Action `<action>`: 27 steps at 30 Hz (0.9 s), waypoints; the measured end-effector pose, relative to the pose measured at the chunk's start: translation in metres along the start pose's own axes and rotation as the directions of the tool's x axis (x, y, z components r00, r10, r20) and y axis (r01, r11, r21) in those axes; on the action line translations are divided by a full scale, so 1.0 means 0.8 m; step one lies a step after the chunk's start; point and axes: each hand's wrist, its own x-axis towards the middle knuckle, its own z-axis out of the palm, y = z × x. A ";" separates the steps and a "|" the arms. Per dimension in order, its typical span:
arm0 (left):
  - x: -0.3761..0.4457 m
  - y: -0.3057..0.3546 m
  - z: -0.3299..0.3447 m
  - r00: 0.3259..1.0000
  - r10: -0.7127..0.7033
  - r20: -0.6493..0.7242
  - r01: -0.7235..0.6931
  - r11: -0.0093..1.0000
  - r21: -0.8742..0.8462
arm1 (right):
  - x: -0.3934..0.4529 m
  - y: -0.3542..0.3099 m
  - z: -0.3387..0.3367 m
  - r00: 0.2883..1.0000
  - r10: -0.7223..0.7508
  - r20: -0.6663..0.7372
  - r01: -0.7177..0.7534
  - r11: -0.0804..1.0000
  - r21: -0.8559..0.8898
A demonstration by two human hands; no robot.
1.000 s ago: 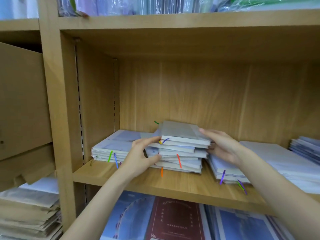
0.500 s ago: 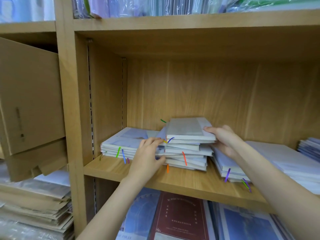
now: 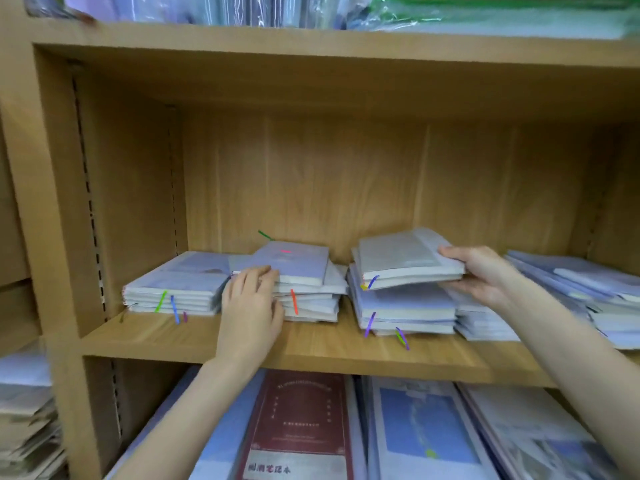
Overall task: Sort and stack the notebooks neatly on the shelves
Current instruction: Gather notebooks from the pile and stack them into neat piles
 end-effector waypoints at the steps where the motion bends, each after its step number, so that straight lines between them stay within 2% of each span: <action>1: -0.003 0.010 0.003 0.999 0.050 0.001 -0.050 0.998 -0.033 | 0.000 0.009 -0.005 1.000 0.006 -0.018 -0.007 0.998 -0.062; 3: -0.007 0.029 0.013 0.993 0.119 0.022 -0.116 0.985 -0.131 | 0.002 0.027 -0.012 0.999 0.032 -0.037 -0.038 0.987 -0.155; 6: -0.013 0.056 0.029 0.987 0.151 0.049 -0.134 0.959 -0.249 | 0.016 0.038 -0.015 0.998 0.025 -0.059 -0.039 0.967 -0.252; 9: -0.020 0.081 0.039 0.983 0.095 0.159 -0.021 0.910 -0.414 | 0.022 0.037 -0.011 0.997 0.006 -0.080 -0.035 0.930 -0.365; 11: -0.021 0.093 0.045 0.964 0.127 0.233 -0.002 0.882 -0.471 | 0.025 0.035 -0.011 0.993 -0.048 -0.109 -0.007 0.890 -0.455; 12: -0.022 0.095 0.048 0.954 0.155 0.255 -0.015 0.878 -0.479 | 0.024 0.030 -0.011 0.983 -0.128 -0.133 0.025 0.807 -0.590; 14: -0.023 0.091 0.047 0.947 0.194 0.257 -0.049 0.874 -0.483 | 0.016 0.018 -0.009 0.930 -0.343 -0.130 0.046 0.461 -0.886; 15: -0.023 0.087 0.044 0.951 0.207 0.232 -0.075 0.878 -0.473 | 0.011 0.013 -0.005 0.903 -0.424 -0.076 0.072 0.323 -0.944; 16: -0.023 0.083 0.039 0.960 0.204 0.191 -0.097 0.883 -0.458 | 0.007 0.010 0.000 0.887 -0.461 -0.017 0.114 0.255 -0.960; 17: -0.022 0.078 0.033 0.973 0.184 0.139 -0.105 0.891 -0.442 | 0.005 0.008 0.008 0.888 -0.458 0.044 0.169 0.234 -0.957; 19: -0.020 0.066 0.023 0.993 0.113 0.038 -0.088 0.908 -0.409 | 0.000 0.010 0.029 0.878 -0.434 0.199 0.323 0.232 -0.918; 23: -0.014 0.028 0.004 0.990 -0.090 -0.108 0.046 0.934 -0.355 | -0.006 0.028 0.088 0.795 -0.345 0.499 0.585 0.216 -0.782; 25: -0.017 0.001 -0.003 0.957 -0.260 -0.126 0.186 0.888 -0.420 | -0.004 0.041 0.120 0.761 -0.275 0.588 0.644 0.211 -0.735; 27: -0.021 -0.016 -0.005 0.916 -0.398 -0.043 0.311 0.777 -0.547 | -0.001 0.052 0.141 0.744 -0.194 0.640 0.668 0.196 -0.718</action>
